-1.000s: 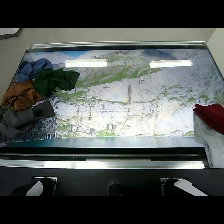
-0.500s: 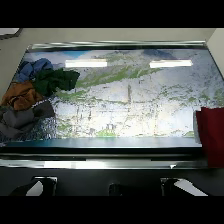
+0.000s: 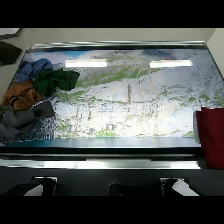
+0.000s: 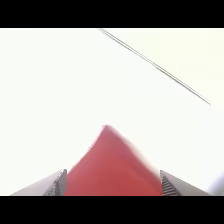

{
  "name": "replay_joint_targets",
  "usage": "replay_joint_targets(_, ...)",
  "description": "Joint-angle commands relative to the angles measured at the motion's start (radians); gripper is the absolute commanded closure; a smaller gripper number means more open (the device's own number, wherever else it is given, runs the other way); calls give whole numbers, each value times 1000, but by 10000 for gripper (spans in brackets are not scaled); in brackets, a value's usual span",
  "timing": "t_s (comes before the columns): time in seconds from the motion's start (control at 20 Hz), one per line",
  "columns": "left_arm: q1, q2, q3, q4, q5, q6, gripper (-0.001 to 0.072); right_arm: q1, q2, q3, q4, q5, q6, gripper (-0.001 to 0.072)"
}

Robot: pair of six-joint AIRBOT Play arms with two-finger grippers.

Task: Fold the shirts.

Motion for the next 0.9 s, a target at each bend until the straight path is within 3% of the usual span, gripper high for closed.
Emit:
replay_joint_targets(0.0,-162,-184,45,498,-258,-162,606,407,-30,85,-14,81,23,42)
replay_joint_targets(0.1,-184,-262,-14,433,-499,-202,29,576,-103,29,-23,261,91,37)
replay_joint_targets(0.15,-187,-264,-90,379,-544,-200,14,632,-146,0,19,357,90,36)
replay_joint_targets(0.25,-195,-189,-273,292,-428,-221,16,706,-205,-47,65,442,88,36)
replay_joint_targets(0.4,-215,-70,-449,277,-224,-254,42,769,-219,-65,-2,397,88,16)
replay_joint_targets(0.85,-219,-68,-452,277,-221,-254,41,776,-219,-65,-11,396,87,20)
